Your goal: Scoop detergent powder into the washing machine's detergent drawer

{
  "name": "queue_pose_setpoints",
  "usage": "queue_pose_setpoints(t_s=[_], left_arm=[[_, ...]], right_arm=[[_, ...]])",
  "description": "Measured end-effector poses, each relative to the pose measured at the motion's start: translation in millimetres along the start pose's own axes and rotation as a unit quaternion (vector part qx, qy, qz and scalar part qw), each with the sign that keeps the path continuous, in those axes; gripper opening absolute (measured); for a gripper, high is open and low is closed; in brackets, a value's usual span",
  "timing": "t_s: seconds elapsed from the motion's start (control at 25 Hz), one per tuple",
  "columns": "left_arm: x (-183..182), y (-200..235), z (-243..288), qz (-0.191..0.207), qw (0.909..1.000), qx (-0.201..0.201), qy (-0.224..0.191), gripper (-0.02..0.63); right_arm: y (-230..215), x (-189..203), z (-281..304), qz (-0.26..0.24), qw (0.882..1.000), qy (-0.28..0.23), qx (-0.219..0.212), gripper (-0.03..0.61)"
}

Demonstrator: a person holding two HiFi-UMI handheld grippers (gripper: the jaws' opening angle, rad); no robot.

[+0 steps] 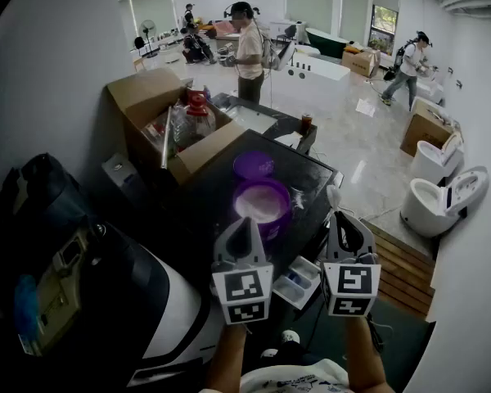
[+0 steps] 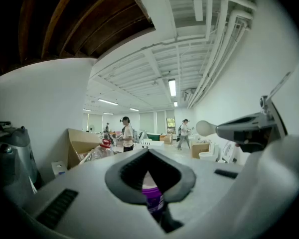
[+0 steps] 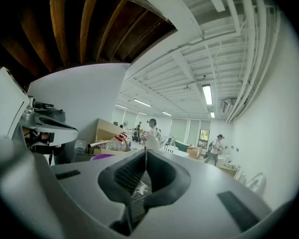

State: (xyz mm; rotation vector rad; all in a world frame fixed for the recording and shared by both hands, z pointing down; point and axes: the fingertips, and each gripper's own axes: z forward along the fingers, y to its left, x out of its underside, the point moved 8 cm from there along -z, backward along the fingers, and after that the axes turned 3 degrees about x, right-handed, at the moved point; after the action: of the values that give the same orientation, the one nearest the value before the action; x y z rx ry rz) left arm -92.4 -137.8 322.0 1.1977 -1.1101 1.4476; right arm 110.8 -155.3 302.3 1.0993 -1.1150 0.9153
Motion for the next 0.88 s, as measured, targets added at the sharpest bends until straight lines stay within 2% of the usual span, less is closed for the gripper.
queue_pose_setpoints(t_s=[0.88], left_arm=[[-2.6,-9.7,-12.1,0.005,1.0,0.001,-0.003,0.002]], right_arm=[[-0.4,3.9,-16.5,0.016,1.0,-0.001,0.001,0.02]])
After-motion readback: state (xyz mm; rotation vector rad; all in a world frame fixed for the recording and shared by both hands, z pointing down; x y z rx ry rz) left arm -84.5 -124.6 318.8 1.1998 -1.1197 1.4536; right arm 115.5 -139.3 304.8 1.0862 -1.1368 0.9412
